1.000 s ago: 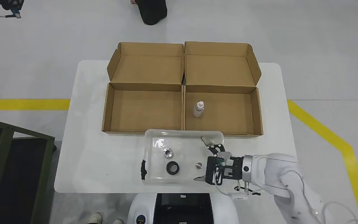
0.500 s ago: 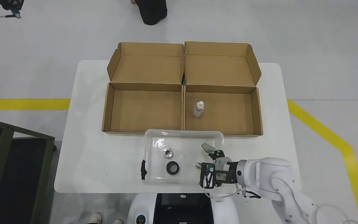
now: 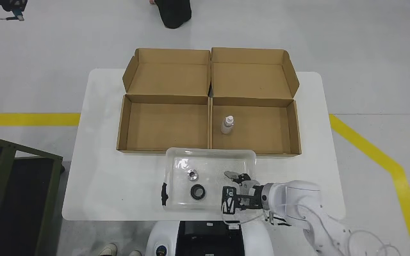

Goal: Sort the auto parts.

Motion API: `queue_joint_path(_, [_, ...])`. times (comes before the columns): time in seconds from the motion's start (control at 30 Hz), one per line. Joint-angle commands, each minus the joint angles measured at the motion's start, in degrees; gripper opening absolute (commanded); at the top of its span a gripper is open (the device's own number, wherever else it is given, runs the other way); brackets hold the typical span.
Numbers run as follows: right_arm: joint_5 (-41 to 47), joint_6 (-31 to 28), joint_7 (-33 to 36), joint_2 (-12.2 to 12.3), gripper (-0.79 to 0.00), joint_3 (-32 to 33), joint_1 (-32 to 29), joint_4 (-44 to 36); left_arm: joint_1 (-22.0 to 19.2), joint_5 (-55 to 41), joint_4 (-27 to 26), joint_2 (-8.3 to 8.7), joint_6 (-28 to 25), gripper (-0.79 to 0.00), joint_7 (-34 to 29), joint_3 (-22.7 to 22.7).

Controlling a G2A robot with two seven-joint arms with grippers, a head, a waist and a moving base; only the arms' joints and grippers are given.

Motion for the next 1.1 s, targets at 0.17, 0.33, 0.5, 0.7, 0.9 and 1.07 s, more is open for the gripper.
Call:
queue_joint_path(0.17, [0.2, 0.4, 2.0, -0.1, -0.280, -1.9, 1.8, 1.0, 0.0, 0.0, 0.0, 0.00, 0.0, 0.000, 0.0, 0.0])
queue_joint_path(0.33, [-0.6, 0.4, 4.0, -0.2, -0.357, -3.5, 3.3, 2.2, 0.0, 0.0, 0.0, 0.00, 0.0, 0.000, 0.0, 0.0])
queue_joint_path(0.5, [-0.6, 1.3, 5.1, -0.3, -0.409, -4.3, 4.2, 3.0, 0.0, 0.0, 0.0, 0.00, 0.0, 0.000, 0.0, 0.0])
queue_joint_path(0.7, [-0.5, 1.0, 6.0, -0.2, -0.520, -4.9, 4.7, 3.1, 0.0, 0.0, 0.0, 0.00, 0.0, 0.000, 0.0, 0.0])
queue_joint_path(0.9, [1.6, 0.5, 7.0, -0.2, -0.760, -5.3, 5.3, 3.5, 0.0, 0.0, 0.0, 0.00, 0.0, 0.000, 0.0, 0.0])
queue_joint_path(1.07, [4.3, 1.0, 7.0, -0.1, -0.785, -4.8, 5.6, 1.9, 0.0, 0.0, 0.0, 0.00, 0.0, 0.000, 0.0, 0.0])
